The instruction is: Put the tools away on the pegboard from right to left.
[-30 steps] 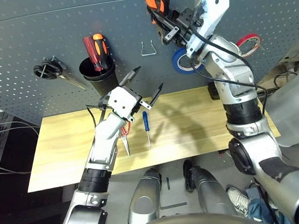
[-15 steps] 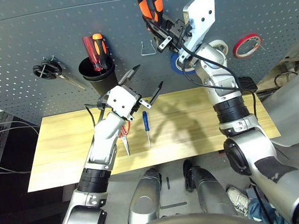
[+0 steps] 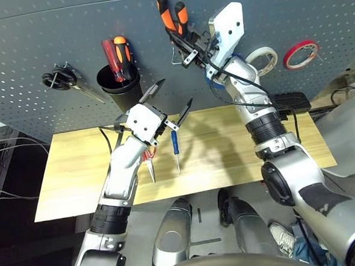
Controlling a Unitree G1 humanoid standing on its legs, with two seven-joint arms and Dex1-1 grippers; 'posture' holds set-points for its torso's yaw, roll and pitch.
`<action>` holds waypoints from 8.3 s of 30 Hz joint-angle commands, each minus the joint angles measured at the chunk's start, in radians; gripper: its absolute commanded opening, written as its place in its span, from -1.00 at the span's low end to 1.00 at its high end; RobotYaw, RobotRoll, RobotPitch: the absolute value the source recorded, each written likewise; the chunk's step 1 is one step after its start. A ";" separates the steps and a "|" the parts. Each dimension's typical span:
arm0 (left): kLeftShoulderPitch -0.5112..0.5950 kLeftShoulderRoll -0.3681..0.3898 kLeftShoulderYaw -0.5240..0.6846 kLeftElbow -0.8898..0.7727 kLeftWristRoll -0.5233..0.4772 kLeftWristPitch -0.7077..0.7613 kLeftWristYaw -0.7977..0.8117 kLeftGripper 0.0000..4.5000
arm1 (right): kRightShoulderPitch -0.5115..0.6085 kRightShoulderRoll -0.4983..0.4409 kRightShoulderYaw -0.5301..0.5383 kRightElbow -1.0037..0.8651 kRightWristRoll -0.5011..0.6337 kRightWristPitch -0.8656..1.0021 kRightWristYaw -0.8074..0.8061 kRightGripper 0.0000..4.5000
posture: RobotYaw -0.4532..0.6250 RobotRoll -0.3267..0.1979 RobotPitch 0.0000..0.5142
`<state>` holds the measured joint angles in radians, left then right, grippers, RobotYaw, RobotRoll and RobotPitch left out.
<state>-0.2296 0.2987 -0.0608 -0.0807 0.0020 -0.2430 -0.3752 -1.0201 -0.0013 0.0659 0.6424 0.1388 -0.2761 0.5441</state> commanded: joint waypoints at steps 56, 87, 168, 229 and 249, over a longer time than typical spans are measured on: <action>-0.140 -0.020 -0.219 0.544 0.185 0.348 -0.091 1.00 | 0.783 -0.293 0.091 -0.645 -0.004 0.837 -0.046 0.99 | 0.16 0.25 -0.05; -0.176 -0.113 -0.096 0.633 0.149 0.681 0.061 1.00 | 0.736 -0.272 0.129 -0.608 -0.005 0.843 -0.020 0.99 | 0.13 0.25 -0.02; -0.244 0.023 0.228 -0.200 -0.083 0.306 0.165 -0.78 | 0.153 -0.107 0.086 -0.421 0.148 0.717 0.275 1.00 | 0.27 0.25 -0.28; -0.032 -0.062 -0.069 0.154 0.047 0.834 0.117 0.99 | 0.587 -0.357 0.225 -0.478 -0.026 0.880 0.221 1.00 | 0.10 0.25 -0.04; -0.018 -0.045 0.133 0.274 0.028 0.890 0.272 0.59 | 0.344 -0.146 0.250 -0.046 -0.125 0.697 0.200 1.00 | 0.21 0.25 0.03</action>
<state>-0.2579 0.2547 0.0652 0.1574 0.0332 0.6551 -0.1097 -0.6730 -0.1551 0.3040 0.5804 0.0246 0.4287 0.7342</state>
